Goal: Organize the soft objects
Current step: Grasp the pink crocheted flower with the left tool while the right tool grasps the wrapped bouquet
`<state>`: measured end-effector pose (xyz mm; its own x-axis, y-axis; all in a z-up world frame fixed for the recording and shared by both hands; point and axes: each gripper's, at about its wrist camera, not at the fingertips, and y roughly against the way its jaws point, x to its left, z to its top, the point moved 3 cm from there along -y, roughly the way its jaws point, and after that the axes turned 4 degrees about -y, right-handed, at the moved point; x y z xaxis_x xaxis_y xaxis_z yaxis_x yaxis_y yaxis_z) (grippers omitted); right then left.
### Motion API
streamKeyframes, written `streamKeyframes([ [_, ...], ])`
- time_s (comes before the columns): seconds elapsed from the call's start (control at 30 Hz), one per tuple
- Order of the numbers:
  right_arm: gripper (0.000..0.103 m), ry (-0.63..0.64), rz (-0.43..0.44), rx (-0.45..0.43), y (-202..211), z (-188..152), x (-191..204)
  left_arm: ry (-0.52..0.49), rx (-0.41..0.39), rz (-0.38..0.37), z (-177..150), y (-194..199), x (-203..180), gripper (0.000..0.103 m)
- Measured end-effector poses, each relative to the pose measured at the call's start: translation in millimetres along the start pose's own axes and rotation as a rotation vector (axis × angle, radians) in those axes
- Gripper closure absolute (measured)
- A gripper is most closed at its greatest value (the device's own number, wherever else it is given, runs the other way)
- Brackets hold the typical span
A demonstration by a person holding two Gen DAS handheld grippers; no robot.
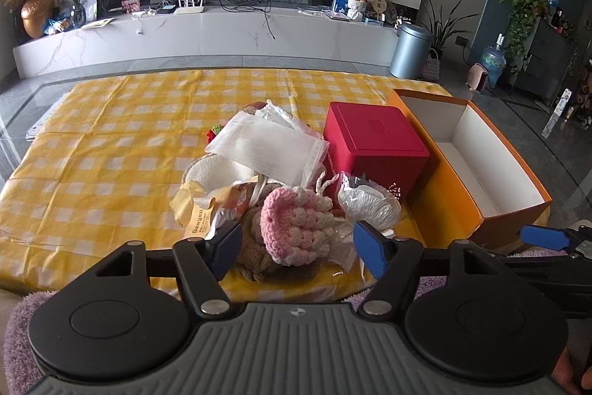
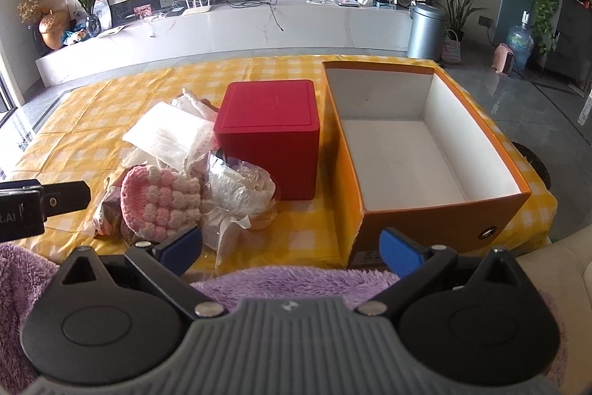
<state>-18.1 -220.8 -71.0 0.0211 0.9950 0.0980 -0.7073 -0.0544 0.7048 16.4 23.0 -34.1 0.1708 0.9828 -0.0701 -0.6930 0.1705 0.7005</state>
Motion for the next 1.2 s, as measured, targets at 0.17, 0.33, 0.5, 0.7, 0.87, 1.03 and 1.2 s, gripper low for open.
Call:
streamKeyframes([
  [0.17,0.011,0.005,0.059,0.015,-15,-4,10,-0.011,0.008,-0.057,-7,-12,5,0.039],
  [0.33,0.023,0.026,0.099,0.033,-33,-8,21,-0.032,-0.015,-0.094,-14,-25,7,0.050],
  [0.5,0.027,0.038,0.116,0.068,-57,-10,27,-0.030,-0.029,-0.075,-14,-43,15,0.049],
  [0.7,0.020,0.017,0.127,0.126,-97,-6,31,-0.074,-0.046,-0.064,-12,-67,18,0.042],
  [0.87,0.020,0.001,0.145,0.141,-123,-3,33,-0.074,-0.030,-0.083,-14,-88,21,0.042],
  [1.03,0.020,-0.001,0.146,0.136,-144,-3,35,-0.082,-0.036,-0.095,-16,-97,22,0.045],
  [1.2,0.030,0.023,0.154,0.134,-155,-4,39,-0.103,-0.040,-0.079,-16,-102,20,0.059],
])
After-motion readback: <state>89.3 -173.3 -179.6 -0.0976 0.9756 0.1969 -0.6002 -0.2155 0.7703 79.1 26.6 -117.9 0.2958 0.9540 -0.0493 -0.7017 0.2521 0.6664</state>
